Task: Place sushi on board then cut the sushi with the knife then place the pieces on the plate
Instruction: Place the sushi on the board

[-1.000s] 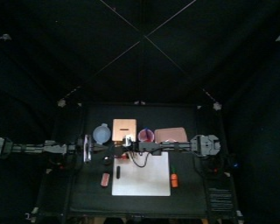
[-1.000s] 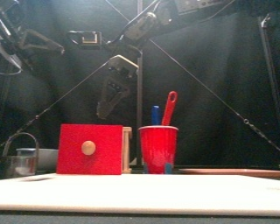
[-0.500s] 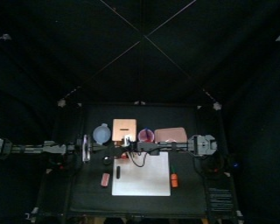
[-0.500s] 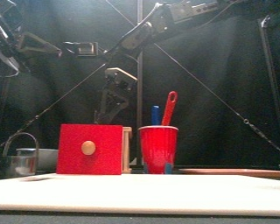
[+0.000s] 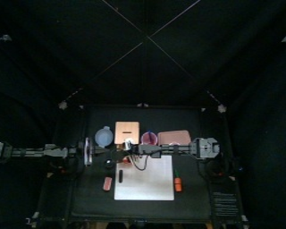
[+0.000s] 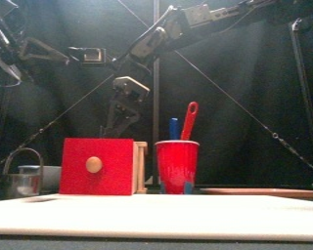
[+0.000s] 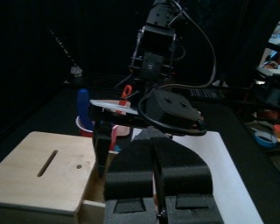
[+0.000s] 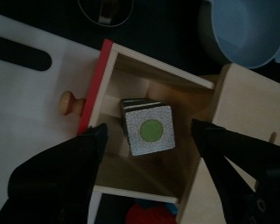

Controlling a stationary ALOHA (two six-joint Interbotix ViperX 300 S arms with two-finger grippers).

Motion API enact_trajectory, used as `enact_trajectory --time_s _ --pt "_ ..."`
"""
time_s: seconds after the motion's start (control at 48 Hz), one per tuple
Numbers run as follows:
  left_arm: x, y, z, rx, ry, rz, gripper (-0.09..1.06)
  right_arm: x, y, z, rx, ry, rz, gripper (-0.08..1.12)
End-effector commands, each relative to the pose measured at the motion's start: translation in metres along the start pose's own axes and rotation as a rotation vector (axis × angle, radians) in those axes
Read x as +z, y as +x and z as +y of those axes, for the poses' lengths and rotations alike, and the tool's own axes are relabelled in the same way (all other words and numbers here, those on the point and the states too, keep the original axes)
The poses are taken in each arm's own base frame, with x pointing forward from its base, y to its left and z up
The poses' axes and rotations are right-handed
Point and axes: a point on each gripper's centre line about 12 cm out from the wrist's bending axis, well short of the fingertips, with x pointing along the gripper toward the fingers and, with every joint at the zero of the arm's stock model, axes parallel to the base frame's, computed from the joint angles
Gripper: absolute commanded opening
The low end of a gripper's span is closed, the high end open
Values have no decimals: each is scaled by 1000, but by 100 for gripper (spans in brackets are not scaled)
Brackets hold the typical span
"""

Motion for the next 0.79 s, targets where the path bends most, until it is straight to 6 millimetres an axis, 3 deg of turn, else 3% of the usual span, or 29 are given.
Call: enact_trajectory --time_s 0.021,0.167,0.438,0.646,0.792 --pt "5 2 0 3 -2 -19 5 5 -12 -10 -19 11 -25 104" --pt "6 2 0 2 -3 -18 5 1 -9 -13 -15 19 -14 101" --pt "6 2 0 3 -3 -20 5 0 -5 -14 -14 25 -12 81" --pt "8 2 0 3 -5 -25 5 1 -5 -13 -13 28 -14 74" --pt "8 2 0 2 -5 -32 5 7 -22 -18 -29 47 -42 74"
